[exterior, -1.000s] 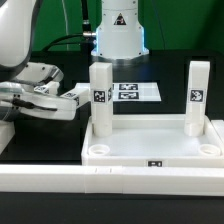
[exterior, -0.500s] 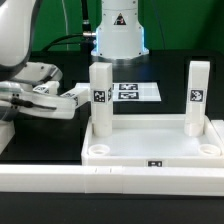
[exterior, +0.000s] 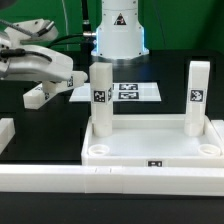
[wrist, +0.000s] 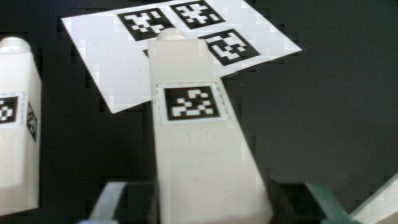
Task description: Assemble desk
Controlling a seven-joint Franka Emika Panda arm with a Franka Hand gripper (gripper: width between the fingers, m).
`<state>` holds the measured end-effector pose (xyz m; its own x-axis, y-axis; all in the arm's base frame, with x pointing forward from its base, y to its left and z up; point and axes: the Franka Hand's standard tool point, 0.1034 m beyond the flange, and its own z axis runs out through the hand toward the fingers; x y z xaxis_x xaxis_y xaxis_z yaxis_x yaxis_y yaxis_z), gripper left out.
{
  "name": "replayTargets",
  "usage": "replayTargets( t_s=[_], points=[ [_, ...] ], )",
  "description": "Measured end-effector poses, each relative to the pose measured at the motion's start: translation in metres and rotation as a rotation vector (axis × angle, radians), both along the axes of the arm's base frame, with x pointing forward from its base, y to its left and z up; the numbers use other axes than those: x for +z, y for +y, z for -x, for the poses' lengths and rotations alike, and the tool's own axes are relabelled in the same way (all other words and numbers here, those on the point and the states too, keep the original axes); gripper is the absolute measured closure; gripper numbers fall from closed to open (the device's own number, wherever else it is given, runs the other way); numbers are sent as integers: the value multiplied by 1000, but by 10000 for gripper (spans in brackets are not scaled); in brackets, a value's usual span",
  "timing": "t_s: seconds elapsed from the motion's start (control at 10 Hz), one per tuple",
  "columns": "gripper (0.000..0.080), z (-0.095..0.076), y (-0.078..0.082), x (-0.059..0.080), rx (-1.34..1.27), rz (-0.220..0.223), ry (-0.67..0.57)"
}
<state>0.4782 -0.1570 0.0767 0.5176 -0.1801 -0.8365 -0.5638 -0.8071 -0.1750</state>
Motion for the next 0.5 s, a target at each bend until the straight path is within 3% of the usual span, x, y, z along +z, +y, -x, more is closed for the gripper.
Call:
replayTargets(
  t_s=[0.3, 0.5],
  points=[
    [508, -8, -6, -5, 8, 15, -51],
    [508, -40, 1, 19, 28, 95, -206]
  ],
)
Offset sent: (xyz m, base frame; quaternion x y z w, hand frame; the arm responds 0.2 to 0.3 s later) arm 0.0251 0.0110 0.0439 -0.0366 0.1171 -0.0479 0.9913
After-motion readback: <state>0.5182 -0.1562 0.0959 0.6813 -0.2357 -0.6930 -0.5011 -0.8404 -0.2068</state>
